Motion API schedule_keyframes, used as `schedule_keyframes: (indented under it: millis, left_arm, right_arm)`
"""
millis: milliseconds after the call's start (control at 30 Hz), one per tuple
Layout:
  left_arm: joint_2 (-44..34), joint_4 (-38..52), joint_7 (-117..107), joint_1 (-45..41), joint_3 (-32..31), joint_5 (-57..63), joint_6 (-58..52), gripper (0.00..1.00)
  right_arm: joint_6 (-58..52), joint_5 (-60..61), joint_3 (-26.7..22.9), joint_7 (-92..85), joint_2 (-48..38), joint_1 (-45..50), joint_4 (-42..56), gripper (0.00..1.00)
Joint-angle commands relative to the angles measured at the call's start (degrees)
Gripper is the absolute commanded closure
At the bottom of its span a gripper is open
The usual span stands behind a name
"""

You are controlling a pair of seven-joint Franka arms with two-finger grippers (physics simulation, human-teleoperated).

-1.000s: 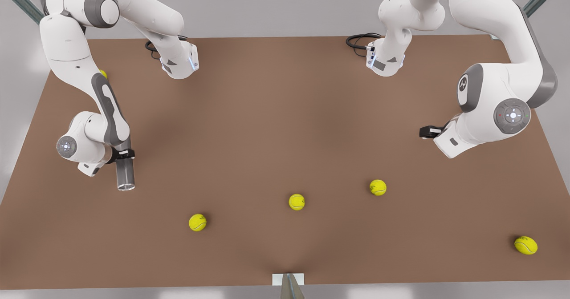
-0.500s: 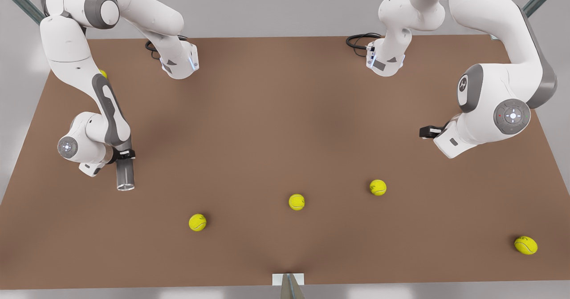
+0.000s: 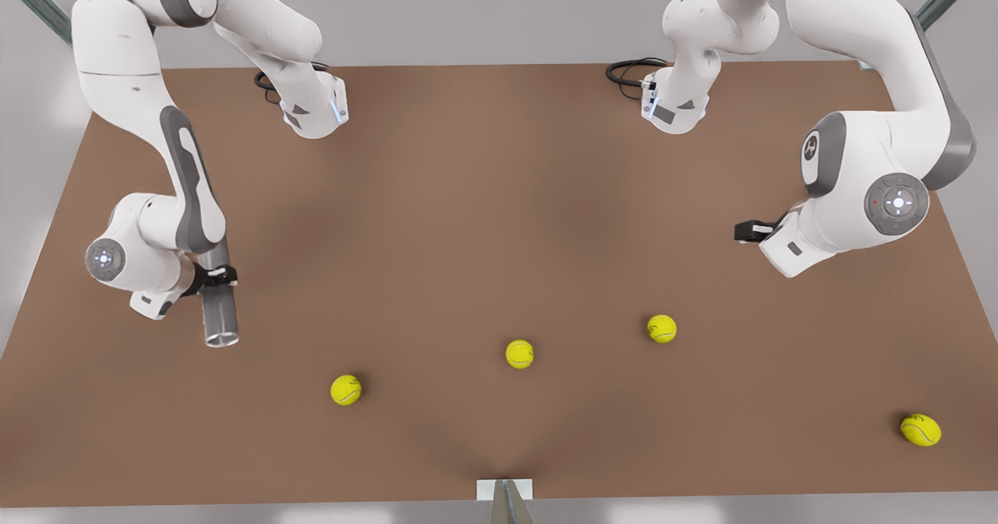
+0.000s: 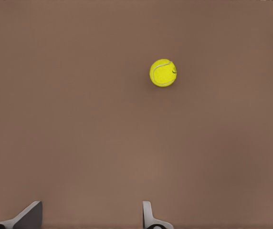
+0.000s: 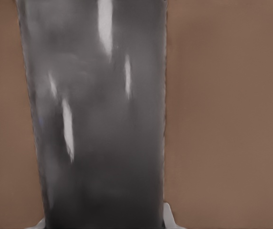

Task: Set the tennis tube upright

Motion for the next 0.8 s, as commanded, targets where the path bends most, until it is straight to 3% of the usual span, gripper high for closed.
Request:
schedule_keyframes:
  millis: [0,333,467,767]
  left_arm:
    - [0.0,0.0,0.0,0.0,0.0,0.0,0.0,0.0]
    - [0.0,0.0,0.0,0.1,0.0,0.0,0.1,0.0]
    - [0.0,0.0,0.0,0.1,0.0,0.0,0.2,0.0]
    - [0.0,-0.1,0.1,0.1,0.0,0.0,0.4,0.0]
  right_arm:
    - [-1.2,-0.1,0.6,0.1,0.0,0.8,1.4,0.24]
    - [-6.5,-1.0,0.8,-0.3,4.4,31.1,16.8,0.2]
    - [-6.5,-0.3,0.9,-1.2,5.2,41.7,18.9,0.19]
    - [-6.3,2.0,0.3,3.4,15.5,63.0,28.6,0.18]
